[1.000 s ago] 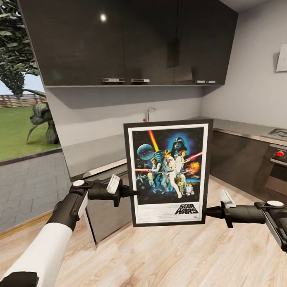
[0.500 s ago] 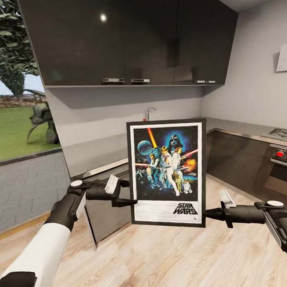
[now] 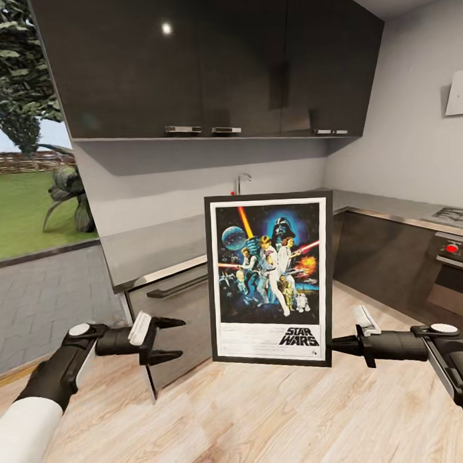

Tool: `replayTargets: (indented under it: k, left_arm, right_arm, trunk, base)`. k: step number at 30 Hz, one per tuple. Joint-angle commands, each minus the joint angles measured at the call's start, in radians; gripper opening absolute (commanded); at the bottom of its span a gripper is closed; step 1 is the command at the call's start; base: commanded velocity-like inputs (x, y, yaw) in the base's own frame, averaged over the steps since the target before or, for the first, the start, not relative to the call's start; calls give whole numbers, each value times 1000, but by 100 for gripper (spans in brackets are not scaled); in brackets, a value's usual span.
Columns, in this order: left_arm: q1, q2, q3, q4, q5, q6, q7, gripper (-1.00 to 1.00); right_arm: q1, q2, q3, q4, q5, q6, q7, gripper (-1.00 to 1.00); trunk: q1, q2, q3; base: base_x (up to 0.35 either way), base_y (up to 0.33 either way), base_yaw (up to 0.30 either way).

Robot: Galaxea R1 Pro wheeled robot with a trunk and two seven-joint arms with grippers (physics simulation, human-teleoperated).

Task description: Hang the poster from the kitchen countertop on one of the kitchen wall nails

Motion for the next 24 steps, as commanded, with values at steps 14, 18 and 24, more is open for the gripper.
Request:
replayTargets:
  k: [14,18,24]
  left_arm:
    - [251,111,8,281,234,-281,-1,100]
    - [261,112,30,506,305,-399,-1,100]
    - [367,113,43,824,536,-690,-1,100]
  right_arm:
    - [-1,0,-6,-1,-33,13,6,-100]
    - [0,0,-8,-1,-67,-7,6,-100]
    - [1,-1,-10,-2,-84,-62,7,-100]
  trunk:
    - [0,-1,-1]
    - [0,-1,-1]
    - [0,-1,-1]
  base:
    - [0,0,0]
    - [0,0,0]
    - [0,0,0]
